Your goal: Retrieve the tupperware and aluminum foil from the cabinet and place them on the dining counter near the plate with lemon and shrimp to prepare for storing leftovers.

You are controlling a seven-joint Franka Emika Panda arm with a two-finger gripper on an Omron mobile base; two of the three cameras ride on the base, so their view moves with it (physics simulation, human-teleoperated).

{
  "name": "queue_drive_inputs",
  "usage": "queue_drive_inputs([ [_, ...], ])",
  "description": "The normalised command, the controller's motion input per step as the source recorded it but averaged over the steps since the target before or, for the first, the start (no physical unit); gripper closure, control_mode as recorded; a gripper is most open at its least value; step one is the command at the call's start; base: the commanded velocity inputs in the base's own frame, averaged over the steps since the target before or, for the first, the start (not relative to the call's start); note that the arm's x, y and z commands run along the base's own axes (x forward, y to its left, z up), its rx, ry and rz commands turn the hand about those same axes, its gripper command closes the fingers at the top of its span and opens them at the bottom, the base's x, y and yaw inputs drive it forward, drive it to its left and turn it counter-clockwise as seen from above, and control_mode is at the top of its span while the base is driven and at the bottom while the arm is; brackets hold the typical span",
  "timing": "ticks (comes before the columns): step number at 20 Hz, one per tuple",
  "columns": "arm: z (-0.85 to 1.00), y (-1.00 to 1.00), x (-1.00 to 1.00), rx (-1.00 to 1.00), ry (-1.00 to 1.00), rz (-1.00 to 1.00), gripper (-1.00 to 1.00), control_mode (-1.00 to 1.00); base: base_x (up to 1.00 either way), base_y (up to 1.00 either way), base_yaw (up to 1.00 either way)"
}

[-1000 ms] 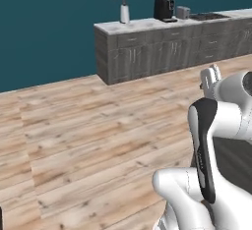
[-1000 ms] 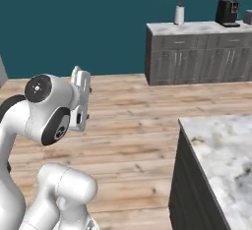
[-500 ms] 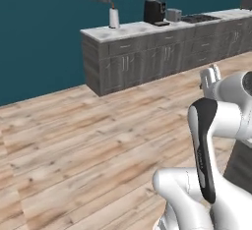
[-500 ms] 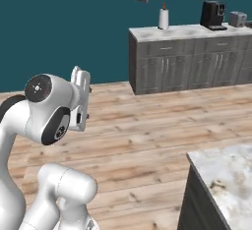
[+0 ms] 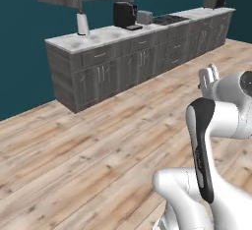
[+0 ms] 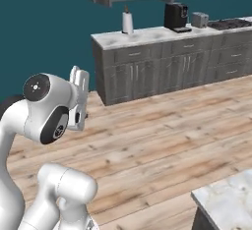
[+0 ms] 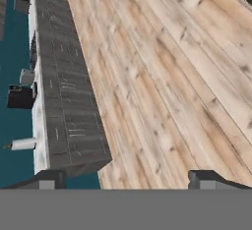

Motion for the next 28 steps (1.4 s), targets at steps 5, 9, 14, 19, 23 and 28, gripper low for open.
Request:
queue_drive_inputs([
  [5,0.0,0.0,0.0,0.0,0.0,0.0,-1.0,1.0,1.0,0.0,-0.24],
  [9,0.0,0.0,0.0,0.0,0.0,0.0,-1.0,1.0,1.0,0.0,-0.03],
  [14,0.0,0.0,0.0,0.0,0.0,0.0,-1.0,1.0,1.0,-0.05,0.02],
  [19,0.0,0.0,0.0,0.0,0.0,0.0,-1.0,1.0,1.0,-0.28,0.21],
  [23,0.0,0.0,0.0,0.0,0.0,0.0,-1.0,1.0,1.0,-0.32,0.28],
  [28,0.0,0.0,0.0,0.0,0.0,0.0,-1.0,1.0,1.0,-0.41,0.31],
])
